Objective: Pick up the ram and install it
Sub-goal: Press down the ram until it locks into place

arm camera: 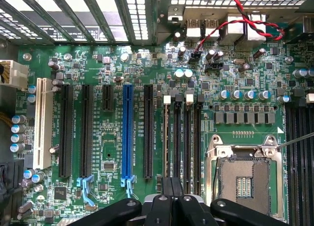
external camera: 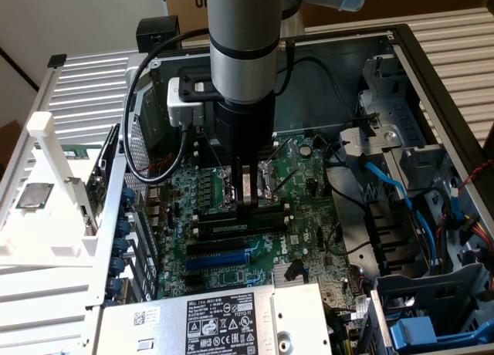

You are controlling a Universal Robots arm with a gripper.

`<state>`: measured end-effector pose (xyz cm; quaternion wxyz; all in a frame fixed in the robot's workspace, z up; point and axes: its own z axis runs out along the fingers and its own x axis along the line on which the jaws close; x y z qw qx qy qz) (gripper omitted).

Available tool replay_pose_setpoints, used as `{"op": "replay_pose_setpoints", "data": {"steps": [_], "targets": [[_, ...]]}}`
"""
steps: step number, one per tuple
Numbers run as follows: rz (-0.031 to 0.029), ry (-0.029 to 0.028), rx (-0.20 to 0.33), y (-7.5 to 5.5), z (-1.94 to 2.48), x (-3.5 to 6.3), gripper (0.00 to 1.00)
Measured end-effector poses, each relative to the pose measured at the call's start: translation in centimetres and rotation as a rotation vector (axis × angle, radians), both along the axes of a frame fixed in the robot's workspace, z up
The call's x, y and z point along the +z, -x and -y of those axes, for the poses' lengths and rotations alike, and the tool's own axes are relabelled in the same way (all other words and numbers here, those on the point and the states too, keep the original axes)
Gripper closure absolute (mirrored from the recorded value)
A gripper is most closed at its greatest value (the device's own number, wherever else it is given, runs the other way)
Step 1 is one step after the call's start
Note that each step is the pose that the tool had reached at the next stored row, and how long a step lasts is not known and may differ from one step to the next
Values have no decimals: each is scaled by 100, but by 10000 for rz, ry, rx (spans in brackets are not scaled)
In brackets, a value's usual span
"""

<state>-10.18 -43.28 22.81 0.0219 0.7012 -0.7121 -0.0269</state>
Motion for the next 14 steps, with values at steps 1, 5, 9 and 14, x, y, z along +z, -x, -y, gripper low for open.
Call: {"op": "replay_pose_setpoints", "data": {"steps": [1,5,9,14], "targets": [[0,1,0,1,0,-1,90],[-3,-2,-1,2,0,-18,90],[-1,1,-2,2,0,-20,90],[1,-4,-1,1,0,-20,90]]}}
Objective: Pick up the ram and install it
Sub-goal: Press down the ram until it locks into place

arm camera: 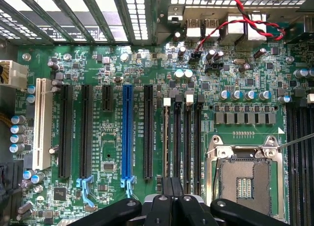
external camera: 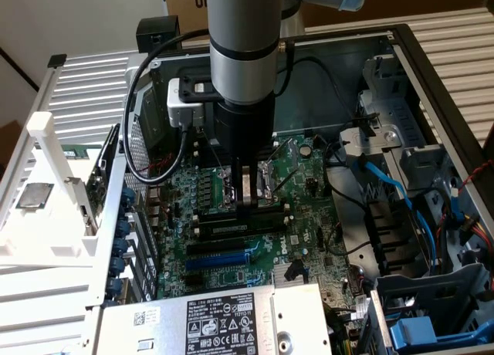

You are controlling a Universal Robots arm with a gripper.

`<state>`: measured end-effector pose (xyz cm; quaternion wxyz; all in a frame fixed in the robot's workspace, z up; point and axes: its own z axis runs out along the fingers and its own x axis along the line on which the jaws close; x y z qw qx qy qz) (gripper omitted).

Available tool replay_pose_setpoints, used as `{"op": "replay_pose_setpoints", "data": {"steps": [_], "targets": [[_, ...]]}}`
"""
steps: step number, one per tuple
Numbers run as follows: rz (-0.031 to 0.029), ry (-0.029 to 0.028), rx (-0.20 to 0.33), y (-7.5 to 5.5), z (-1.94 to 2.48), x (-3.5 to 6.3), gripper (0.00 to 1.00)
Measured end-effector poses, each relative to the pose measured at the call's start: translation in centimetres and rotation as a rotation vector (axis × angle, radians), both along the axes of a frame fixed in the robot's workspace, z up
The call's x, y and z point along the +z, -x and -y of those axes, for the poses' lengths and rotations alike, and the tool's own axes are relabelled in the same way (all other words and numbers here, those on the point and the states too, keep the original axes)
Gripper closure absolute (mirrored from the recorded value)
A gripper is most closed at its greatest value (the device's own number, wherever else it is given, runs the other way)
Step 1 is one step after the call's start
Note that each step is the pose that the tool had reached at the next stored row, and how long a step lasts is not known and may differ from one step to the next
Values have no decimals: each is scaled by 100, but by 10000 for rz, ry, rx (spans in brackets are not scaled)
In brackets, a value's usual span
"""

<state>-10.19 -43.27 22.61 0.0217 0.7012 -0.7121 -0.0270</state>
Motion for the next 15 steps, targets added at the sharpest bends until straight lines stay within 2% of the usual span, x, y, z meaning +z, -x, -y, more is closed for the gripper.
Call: {"op": "replay_pose_setpoints", "data": {"steps": [6,8,11,15], "targets": [[1,-3,0,0,0,11,90],[10,-13,-2,0,-2,49,90],[-1,2,0,0,0,158,90],[-1,2,-1,41,1,197,90]]}}
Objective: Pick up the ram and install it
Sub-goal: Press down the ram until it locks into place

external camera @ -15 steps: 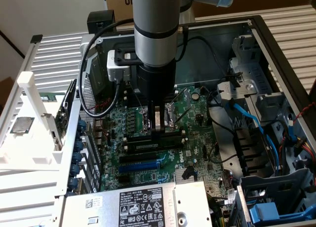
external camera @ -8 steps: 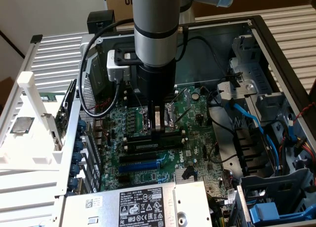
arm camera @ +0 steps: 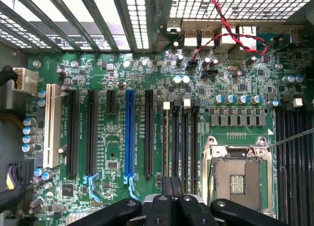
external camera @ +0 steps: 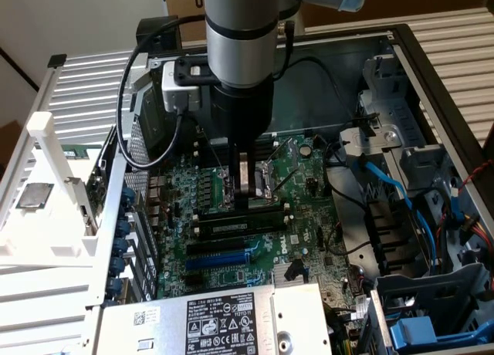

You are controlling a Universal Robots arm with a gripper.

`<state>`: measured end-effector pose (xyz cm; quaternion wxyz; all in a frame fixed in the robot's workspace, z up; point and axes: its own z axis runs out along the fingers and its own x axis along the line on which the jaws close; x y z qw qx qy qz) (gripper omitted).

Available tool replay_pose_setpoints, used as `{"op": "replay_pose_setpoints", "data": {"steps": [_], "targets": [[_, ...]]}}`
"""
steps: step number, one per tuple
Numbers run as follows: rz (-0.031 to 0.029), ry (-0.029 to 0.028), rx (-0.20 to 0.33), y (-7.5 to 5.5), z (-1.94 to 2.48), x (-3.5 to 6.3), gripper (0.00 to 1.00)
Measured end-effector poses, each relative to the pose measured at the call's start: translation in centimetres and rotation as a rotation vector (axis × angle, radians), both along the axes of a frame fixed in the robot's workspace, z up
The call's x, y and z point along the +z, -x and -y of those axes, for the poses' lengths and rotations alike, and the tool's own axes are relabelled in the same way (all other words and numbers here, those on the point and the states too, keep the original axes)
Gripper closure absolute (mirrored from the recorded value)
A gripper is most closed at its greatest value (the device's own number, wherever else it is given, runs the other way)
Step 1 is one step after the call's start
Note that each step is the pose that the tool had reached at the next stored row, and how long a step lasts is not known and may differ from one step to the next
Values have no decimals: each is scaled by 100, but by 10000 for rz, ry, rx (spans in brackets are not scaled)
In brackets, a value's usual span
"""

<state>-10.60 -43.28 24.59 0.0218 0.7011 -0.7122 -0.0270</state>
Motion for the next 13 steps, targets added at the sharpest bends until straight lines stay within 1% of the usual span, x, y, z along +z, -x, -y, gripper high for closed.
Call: {"op": "replay_pose_setpoints", "data": {"steps": [4,5,8,9,11,12,13], "targets": [[6,-1,1,102,1,0,90],[12,-1,1,230,4,0,90],[17,-1,1,382,5,-2,90],[41,-3,0,395,5,-11,90],[164,-10,2,397,5,-36,90],[204,-14,2,397,5,-58,90],[222,-16,2,399,5,-82,90]]}}
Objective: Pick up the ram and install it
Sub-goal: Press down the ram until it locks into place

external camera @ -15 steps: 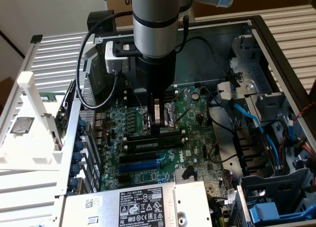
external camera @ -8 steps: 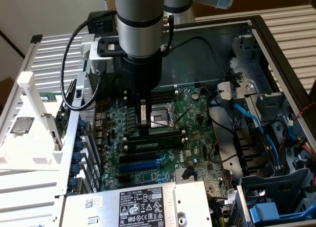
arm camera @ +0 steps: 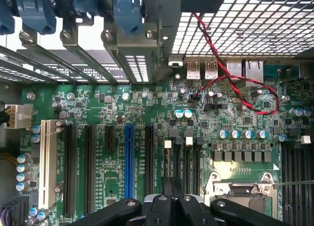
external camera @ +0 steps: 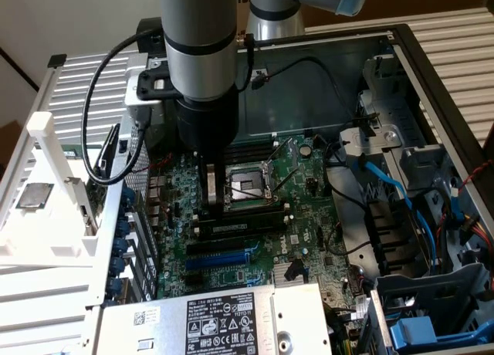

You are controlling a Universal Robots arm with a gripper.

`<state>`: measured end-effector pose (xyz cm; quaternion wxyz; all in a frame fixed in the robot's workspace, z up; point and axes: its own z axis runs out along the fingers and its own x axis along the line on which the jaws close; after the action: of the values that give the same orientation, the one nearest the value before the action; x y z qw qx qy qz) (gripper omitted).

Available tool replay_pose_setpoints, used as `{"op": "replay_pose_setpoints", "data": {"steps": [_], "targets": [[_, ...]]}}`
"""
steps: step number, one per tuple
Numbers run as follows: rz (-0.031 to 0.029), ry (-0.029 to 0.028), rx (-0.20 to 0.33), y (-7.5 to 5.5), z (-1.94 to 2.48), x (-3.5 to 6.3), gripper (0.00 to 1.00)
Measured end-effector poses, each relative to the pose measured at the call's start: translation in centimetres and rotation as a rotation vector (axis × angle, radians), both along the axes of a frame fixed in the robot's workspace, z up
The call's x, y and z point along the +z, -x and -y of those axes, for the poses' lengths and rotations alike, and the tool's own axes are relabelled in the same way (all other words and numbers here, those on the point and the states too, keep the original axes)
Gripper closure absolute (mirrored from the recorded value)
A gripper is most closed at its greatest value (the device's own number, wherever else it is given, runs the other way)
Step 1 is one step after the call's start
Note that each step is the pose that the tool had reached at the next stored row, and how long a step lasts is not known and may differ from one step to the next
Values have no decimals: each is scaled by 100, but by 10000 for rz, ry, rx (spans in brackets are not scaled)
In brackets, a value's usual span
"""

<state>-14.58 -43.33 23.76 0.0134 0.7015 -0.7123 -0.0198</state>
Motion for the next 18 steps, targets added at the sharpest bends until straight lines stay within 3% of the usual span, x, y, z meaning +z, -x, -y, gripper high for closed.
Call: {"op": "replay_pose_setpoints", "data": {"steps": [18], "targets": [[2,1,-1,3,0,-97,90]]}}
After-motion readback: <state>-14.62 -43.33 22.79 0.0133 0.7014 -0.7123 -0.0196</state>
